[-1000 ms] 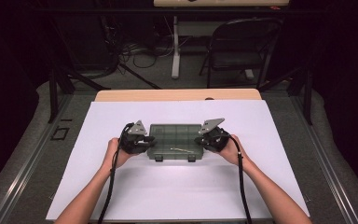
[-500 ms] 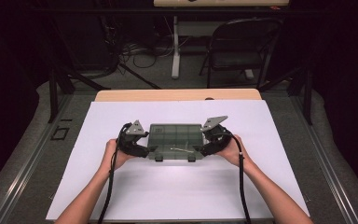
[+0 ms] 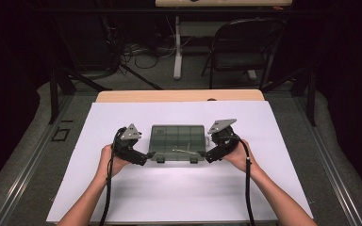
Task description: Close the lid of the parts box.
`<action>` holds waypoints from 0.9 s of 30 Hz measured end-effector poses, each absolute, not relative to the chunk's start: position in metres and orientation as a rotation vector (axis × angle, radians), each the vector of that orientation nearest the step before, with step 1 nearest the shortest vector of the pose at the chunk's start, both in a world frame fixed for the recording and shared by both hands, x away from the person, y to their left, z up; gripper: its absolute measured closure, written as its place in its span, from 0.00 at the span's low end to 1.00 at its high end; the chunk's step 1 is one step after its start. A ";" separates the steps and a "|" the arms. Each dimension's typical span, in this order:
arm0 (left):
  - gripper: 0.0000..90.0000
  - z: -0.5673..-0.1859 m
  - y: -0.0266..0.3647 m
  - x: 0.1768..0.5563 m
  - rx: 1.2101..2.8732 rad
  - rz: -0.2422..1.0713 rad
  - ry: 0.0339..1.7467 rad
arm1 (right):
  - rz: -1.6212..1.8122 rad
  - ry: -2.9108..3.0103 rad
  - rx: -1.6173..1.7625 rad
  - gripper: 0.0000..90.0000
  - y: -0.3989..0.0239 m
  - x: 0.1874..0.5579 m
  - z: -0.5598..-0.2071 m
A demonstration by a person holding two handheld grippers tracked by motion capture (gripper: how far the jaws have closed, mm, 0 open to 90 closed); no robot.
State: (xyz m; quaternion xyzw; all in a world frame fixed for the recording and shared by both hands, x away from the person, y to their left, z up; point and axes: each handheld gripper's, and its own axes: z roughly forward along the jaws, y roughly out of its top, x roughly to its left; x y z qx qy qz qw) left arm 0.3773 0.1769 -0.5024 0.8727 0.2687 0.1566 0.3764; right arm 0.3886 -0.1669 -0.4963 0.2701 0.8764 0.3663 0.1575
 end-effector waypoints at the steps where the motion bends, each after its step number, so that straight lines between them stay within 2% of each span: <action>1: 0.05 -0.502 0.177 0.376 2.237 0.399 0.686 | 1.064 2.492 0.776 0.00 -0.168 0.386 -0.497; 8: 0.00 -0.504 0.179 0.364 2.239 0.409 0.693 | 1.067 2.472 0.773 0.00 -0.179 0.372 -0.494; 27: 0.00 -0.515 0.194 0.329 2.227 0.451 0.728 | 1.095 2.405 0.781 0.00 -0.204 0.334 -0.493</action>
